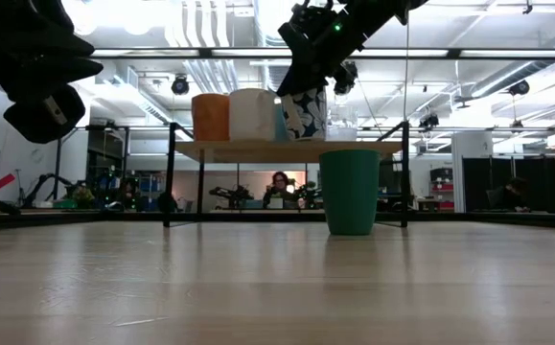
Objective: Stack small to large cups/mugs on shelf
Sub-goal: Put the white patterned mug on the shelf
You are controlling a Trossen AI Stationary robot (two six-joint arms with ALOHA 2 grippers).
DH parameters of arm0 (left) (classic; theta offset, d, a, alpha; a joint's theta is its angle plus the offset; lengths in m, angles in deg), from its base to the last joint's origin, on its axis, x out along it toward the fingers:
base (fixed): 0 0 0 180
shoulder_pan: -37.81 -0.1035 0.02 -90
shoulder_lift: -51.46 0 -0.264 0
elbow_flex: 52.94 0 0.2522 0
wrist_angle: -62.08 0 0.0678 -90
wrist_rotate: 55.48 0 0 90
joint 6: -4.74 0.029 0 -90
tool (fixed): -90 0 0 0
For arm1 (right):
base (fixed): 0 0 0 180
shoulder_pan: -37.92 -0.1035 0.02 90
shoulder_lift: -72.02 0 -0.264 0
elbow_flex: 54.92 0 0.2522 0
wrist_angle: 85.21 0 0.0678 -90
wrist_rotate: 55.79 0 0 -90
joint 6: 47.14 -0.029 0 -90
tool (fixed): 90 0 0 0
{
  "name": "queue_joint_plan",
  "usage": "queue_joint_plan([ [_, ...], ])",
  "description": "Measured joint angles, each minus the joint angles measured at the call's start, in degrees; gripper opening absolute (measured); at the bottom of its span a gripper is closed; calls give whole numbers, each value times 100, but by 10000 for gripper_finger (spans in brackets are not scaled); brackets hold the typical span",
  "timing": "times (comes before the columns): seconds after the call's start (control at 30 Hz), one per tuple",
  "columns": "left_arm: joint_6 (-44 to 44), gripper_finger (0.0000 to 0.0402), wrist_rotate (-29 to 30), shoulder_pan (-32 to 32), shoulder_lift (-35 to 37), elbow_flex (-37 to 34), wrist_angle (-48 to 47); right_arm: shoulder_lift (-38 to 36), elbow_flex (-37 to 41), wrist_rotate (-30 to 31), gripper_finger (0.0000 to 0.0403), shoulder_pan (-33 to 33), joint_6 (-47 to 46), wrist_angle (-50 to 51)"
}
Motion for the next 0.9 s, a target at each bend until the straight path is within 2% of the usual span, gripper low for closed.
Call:
queue_joint_plan([
  [0.37,0,55,20,0,0,-2,2,2,20,7,15,26,72,34],
  [0.67,0,55,17,0,0,-2,4,33,46,-7,70,34,74,142],
  [0.9,0,55,15,0,0,-2,4,22,46,0,88,31,101,192],
])
